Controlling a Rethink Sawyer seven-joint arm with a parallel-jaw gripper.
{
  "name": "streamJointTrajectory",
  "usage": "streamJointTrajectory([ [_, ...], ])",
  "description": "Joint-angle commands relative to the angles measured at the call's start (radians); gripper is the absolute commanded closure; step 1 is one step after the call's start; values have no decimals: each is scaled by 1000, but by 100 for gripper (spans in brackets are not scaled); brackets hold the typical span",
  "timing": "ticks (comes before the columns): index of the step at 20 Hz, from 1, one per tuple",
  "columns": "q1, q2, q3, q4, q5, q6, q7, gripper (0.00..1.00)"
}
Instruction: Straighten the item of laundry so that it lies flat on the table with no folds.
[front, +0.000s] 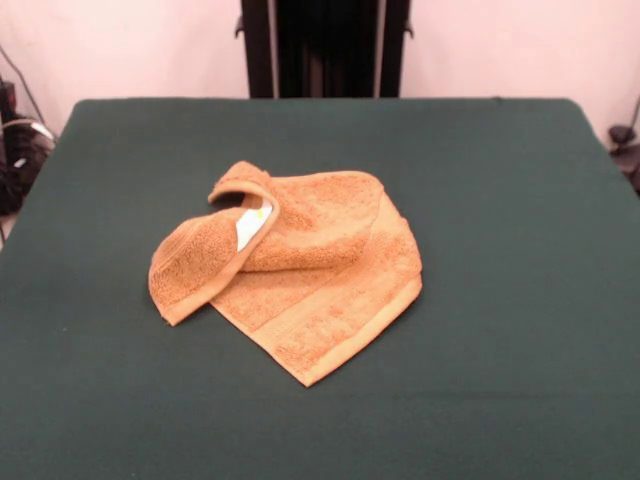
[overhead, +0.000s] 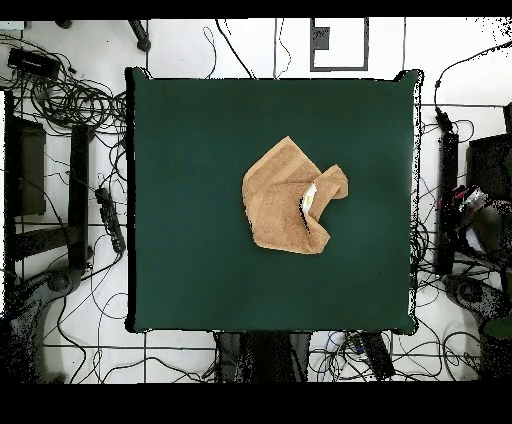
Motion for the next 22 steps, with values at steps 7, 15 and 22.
streamJointTrajectory([
  [7, -49, -1, 411, 366, -25, -43, -416, 0],
  [15, 21, -21, 401, 391, -191, -129, -312, 0],
  [22, 196, -89, 279, 363, -357, -117, -148, 0],
])
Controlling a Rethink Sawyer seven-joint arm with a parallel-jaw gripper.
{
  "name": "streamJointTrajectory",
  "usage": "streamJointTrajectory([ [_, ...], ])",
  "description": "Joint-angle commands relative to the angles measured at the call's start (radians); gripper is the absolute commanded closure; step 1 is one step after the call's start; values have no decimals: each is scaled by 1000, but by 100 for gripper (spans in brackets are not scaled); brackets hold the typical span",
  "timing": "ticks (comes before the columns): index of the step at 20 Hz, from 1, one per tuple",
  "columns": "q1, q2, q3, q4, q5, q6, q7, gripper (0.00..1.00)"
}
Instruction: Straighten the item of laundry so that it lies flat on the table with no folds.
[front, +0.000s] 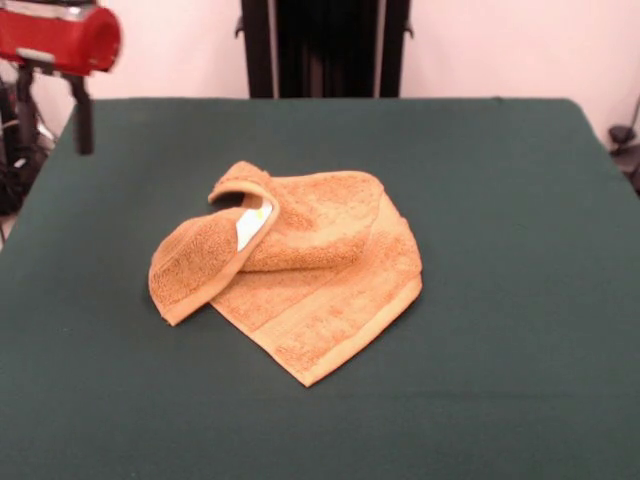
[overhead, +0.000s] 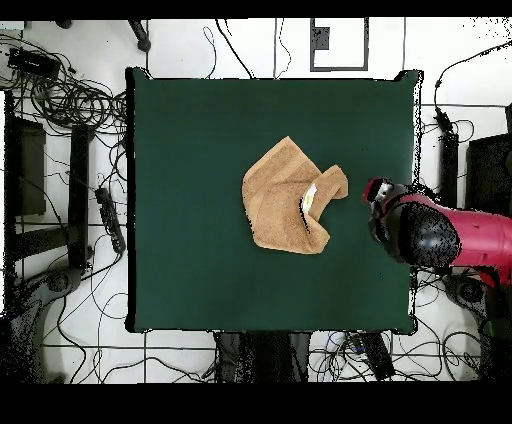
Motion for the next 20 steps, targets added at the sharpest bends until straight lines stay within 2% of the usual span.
streamJointTrajectory([
  [1, 182, -23, 21, 121, -142, 0, -145, 0],
  [5, 186, -28, 41, 160, -75, -24, -56, 0],
  [11, 297, -89, -42, 163, -95, -120, 102, 0],
  [13, 349, -101, -80, 149, -129, -136, 121, 0],
  [15, 415, -94, -143, 127, -151, -139, 170, 0],
  [18, 455, -62, -189, 119, -126, -171, 196, 0],
  [20, 446, -27, -186, 136, -61, -156, 185, 0],
])
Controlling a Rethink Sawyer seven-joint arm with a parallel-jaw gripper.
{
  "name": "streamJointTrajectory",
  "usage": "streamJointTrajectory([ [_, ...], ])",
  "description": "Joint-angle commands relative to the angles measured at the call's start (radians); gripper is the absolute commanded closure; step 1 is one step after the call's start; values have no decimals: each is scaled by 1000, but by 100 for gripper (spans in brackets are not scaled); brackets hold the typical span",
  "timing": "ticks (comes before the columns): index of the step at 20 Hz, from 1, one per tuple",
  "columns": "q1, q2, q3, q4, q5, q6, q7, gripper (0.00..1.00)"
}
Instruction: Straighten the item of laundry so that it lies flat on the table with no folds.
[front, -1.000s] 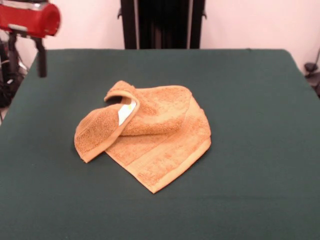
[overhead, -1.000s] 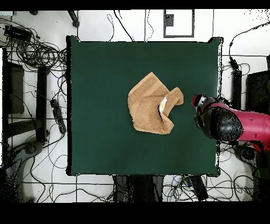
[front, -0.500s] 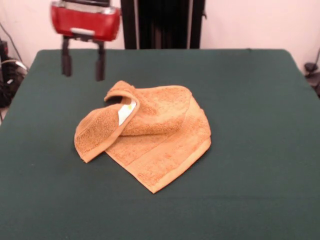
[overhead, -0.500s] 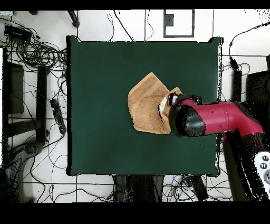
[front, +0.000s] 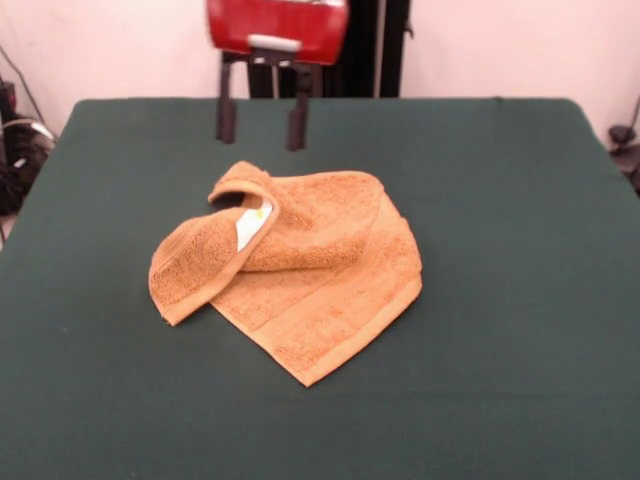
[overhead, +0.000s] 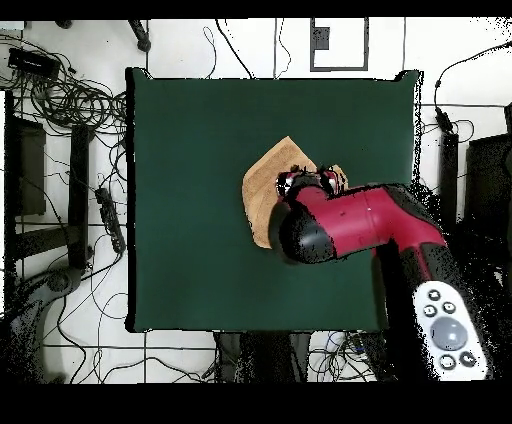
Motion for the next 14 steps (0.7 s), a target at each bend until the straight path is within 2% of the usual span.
streamJointTrajectory([
  [1, 105, 72, -97, 79, 42, -7, 189, 0],
  [2, 134, 82, -135, 74, 63, 8, 233, 0],
  [5, 127, 153, -153, 63, 109, 51, 206, 0],
  [8, 117, 204, -177, 57, 132, 35, 184, 0],
  [14, 98, 261, -210, 37, 134, 3, 125, 0],
])
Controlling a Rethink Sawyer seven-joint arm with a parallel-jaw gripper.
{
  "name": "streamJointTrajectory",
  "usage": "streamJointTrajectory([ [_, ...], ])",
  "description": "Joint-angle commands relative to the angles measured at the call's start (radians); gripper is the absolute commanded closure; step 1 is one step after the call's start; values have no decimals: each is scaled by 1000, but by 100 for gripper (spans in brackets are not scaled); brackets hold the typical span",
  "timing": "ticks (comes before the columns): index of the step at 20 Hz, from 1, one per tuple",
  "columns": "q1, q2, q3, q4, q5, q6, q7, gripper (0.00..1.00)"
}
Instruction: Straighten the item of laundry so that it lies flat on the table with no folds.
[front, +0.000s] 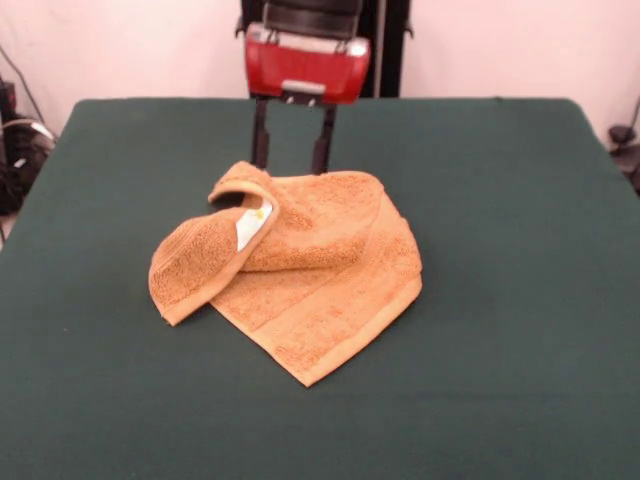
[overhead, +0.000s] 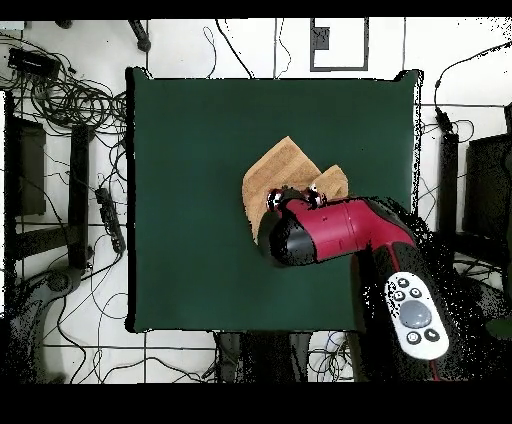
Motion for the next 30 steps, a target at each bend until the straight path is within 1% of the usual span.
streamJointTrajectory([
  [1, -1, 159, -53, 31, 27, 6, 113, 0],
  [9, -49, 254, -51, -9, 5, -50, 62, 0],
  [18, -12, 274, -84, -13, 12, -90, 97, 0],
  [21, 3, 295, -101, -20, 7, -114, 106, 0],
  [24, 2, 339, -107, -34, 2, -156, 105, 0],
  [28, 15, 338, -131, -43, 3, -185, 105, 0],
  [29, 24, 340, -143, -45, 10, -194, 103, 100],
  [30, 29, 340, -150, -48, 8, -202, 106, 100],
])
